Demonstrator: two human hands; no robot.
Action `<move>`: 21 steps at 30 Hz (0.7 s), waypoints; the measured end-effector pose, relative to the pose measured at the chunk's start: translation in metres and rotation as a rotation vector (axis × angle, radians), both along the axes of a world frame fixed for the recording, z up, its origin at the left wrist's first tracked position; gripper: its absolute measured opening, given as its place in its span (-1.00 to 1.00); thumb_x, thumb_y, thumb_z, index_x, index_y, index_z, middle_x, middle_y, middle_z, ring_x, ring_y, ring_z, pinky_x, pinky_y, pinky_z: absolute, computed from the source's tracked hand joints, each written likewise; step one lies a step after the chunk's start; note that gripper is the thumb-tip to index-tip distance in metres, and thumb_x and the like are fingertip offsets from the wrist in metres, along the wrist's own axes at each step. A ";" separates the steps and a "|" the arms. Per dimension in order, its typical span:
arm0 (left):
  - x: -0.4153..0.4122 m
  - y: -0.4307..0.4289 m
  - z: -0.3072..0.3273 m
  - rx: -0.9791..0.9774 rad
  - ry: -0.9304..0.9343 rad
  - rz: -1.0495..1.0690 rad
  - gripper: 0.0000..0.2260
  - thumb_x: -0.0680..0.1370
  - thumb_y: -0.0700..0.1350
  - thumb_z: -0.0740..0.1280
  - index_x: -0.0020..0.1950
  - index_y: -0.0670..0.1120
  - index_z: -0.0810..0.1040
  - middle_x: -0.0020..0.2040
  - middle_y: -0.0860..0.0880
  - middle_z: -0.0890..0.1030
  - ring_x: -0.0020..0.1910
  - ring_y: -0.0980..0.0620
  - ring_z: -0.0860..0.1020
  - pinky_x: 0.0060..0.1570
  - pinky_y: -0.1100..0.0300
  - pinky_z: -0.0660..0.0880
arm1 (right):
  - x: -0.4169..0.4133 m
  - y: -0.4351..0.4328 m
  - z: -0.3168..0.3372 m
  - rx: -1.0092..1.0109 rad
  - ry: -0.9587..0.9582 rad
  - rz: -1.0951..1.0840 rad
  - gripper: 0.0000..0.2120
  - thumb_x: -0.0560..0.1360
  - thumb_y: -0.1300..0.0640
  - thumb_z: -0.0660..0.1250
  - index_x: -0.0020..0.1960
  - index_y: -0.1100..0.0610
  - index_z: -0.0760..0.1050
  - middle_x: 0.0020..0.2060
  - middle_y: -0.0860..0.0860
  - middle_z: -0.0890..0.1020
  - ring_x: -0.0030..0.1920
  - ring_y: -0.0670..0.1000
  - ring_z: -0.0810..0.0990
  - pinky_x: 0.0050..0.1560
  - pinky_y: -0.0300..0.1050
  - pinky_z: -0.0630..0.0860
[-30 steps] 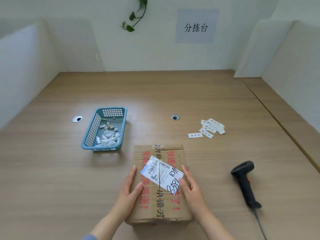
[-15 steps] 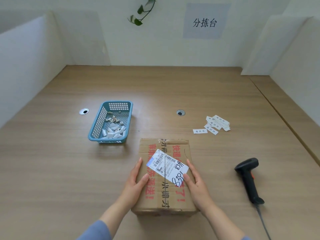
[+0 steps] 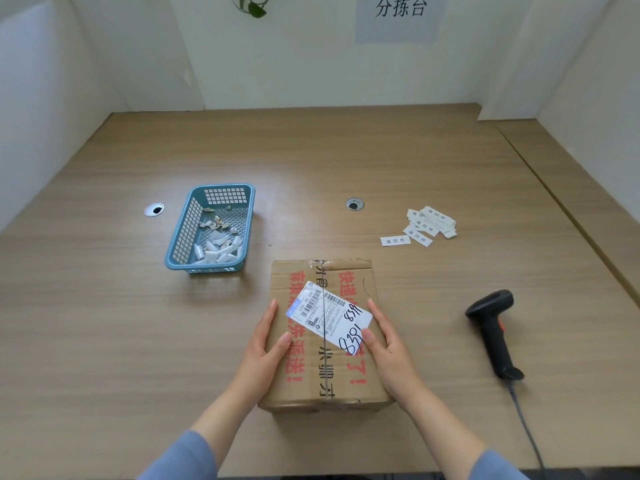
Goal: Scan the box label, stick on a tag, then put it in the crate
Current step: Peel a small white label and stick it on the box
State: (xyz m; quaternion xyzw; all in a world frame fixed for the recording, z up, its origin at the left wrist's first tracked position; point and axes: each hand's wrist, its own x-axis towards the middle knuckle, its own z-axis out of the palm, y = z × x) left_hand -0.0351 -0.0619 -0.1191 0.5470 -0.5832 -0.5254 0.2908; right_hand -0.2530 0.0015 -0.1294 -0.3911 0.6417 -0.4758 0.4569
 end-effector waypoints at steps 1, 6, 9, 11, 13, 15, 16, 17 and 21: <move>0.000 0.000 0.000 -0.001 -0.001 -0.001 -0.47 0.56 -0.17 0.30 0.41 0.22 0.18 0.45 0.08 0.31 0.40 0.16 0.30 0.32 0.30 0.20 | 0.000 0.000 0.000 0.000 0.001 -0.002 -0.54 0.58 0.16 0.25 0.39 -0.21 0.26 0.48 -0.15 0.27 0.50 -0.19 0.16 0.47 -0.24 0.09; 0.001 0.000 0.000 0.009 0.016 -0.001 -0.48 0.49 0.00 0.32 0.34 0.34 0.19 0.46 0.11 0.31 0.41 0.17 0.30 0.36 0.25 0.21 | 0.001 0.001 0.000 -0.008 0.007 0.004 -0.54 0.58 0.14 0.26 0.37 -0.24 0.25 0.47 -0.17 0.27 0.50 -0.20 0.15 0.48 -0.21 0.09; 0.001 0.000 0.000 0.024 0.026 0.002 -0.48 0.48 -0.01 0.33 0.35 0.33 0.20 0.46 0.10 0.31 0.41 0.17 0.30 0.33 0.28 0.22 | -0.004 -0.003 0.004 -0.006 0.022 -0.023 -0.60 0.57 0.11 0.27 0.31 -0.25 0.31 0.43 -0.15 0.32 0.46 -0.20 0.21 0.47 -0.21 0.13; 0.001 -0.001 0.000 0.037 0.023 0.004 -0.46 0.43 0.05 0.32 0.33 0.36 0.21 0.45 0.11 0.32 0.40 0.18 0.32 0.33 0.28 0.24 | -0.018 -0.015 0.006 0.000 0.052 -0.065 -0.65 0.56 0.07 0.29 0.29 -0.23 0.37 0.38 -0.12 0.38 0.43 -0.17 0.28 0.47 -0.14 0.19; 0.001 -0.001 0.001 0.041 0.008 0.000 -0.46 0.40 0.11 0.32 0.32 0.39 0.21 0.45 0.12 0.33 0.38 0.24 0.34 0.34 0.28 0.24 | -0.040 -0.038 0.006 0.004 0.098 -0.112 -0.65 0.56 0.03 0.30 0.33 -0.15 0.39 0.35 -0.06 0.43 0.39 -0.11 0.35 0.46 -0.04 0.26; 0.001 -0.001 0.002 0.052 -0.003 -0.002 -0.46 0.41 0.08 0.32 0.31 0.41 0.21 0.44 0.14 0.33 0.32 0.41 0.33 0.33 0.29 0.24 | -0.063 -0.064 0.007 0.036 0.164 -0.133 -0.62 0.57 0.06 0.28 0.38 -0.04 0.39 0.35 0.03 0.45 0.39 -0.02 0.38 0.41 -0.07 0.30; 0.000 -0.001 0.002 0.056 -0.006 -0.002 -0.46 0.42 0.07 0.31 0.32 0.41 0.21 0.44 0.14 0.34 0.28 0.49 0.30 0.33 0.30 0.24 | -0.074 -0.078 0.007 0.057 0.208 -0.134 -0.61 0.58 0.07 0.26 0.40 0.00 0.38 0.35 0.07 0.44 0.38 0.01 0.38 0.36 -0.12 0.30; 0.000 -0.002 0.003 0.062 -0.011 -0.001 -0.46 0.42 0.06 0.31 0.32 0.40 0.21 0.43 0.15 0.34 0.26 0.53 0.29 0.33 0.31 0.24 | -0.085 -0.091 0.006 0.081 0.256 -0.132 -0.60 0.59 0.06 0.24 0.41 0.03 0.37 0.35 0.09 0.43 0.37 0.03 0.39 0.32 -0.13 0.30; 0.001 -0.003 0.000 0.083 -0.037 0.008 -0.45 0.43 0.06 0.30 0.35 0.40 0.20 0.42 0.21 0.32 0.26 0.56 0.28 0.21 0.56 0.27 | -0.118 -0.131 -0.003 0.152 0.450 -0.102 -0.59 0.59 0.08 0.20 0.43 0.09 0.34 0.41 0.09 0.38 0.41 0.07 0.34 0.40 -0.01 0.28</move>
